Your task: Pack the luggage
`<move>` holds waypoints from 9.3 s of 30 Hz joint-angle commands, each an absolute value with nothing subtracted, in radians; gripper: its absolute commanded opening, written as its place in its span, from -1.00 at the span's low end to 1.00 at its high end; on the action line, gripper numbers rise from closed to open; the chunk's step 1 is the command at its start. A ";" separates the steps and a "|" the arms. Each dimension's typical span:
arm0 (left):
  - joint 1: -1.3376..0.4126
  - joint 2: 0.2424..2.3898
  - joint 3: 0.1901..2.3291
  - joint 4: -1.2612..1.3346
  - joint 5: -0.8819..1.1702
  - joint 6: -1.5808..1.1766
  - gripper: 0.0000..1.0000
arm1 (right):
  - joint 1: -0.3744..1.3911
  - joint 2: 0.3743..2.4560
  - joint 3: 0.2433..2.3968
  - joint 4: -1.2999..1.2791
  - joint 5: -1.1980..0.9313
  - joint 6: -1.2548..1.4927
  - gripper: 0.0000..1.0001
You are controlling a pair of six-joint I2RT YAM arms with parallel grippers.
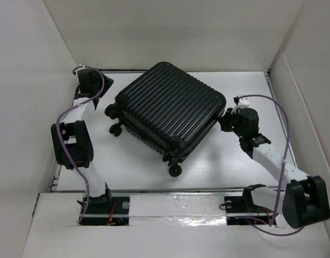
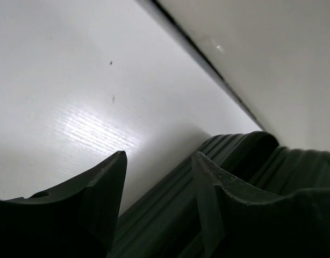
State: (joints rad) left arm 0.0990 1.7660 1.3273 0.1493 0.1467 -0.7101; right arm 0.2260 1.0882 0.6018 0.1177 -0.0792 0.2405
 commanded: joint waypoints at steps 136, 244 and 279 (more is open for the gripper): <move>-1.045 1.039 0.483 0.463 -0.383 -0.575 -0.67 | 0.701 1.118 0.173 0.994 0.021 0.146 0.08; -0.126 1.471 0.423 1.003 0.353 -0.844 -0.10 | 1.184 1.927 1.451 0.446 -0.132 0.129 -1.00; -0.173 1.381 0.474 0.951 0.285 -0.761 -0.11 | -0.012 1.369 0.684 0.391 -0.260 0.359 0.35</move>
